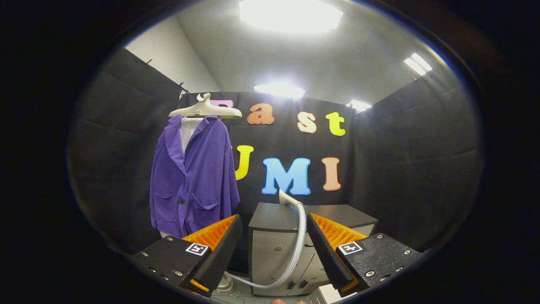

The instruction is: Iron the clothes twice with a garment steamer, once on the left side and once on the right side.

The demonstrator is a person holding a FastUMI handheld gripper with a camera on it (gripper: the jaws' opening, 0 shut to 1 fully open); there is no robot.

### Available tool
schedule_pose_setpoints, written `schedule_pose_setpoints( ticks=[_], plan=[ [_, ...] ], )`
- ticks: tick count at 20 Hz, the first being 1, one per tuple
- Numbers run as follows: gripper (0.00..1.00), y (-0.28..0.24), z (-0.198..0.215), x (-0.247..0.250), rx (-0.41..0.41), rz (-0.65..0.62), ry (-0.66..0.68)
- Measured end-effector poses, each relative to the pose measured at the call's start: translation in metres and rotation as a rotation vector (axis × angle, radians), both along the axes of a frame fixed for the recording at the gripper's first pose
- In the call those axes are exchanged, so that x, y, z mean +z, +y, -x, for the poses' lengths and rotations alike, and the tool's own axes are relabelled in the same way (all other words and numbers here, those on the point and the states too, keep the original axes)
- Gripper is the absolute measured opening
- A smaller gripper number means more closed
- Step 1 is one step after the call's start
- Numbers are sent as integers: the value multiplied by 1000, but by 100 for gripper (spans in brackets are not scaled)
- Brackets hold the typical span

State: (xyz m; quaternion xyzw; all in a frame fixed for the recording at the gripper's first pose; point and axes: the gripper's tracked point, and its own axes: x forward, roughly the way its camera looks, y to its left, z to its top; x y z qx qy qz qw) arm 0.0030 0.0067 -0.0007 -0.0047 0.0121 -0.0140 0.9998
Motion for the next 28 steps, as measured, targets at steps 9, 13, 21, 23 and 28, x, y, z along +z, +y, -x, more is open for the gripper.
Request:
schedule_pose_setpoints(
  ticks=[9,13,21,23,28],
  plan=[
    [95,-13,-3,13,-34,7,7],
    [95,-31,-15,24,-57,20,19],
    [95,-83,-98,16,-14,-29,82],
    [95,-104,-129,12,-16,-57,96],
    [95,-141,-213,-4,13,-127,157]
  ],
)
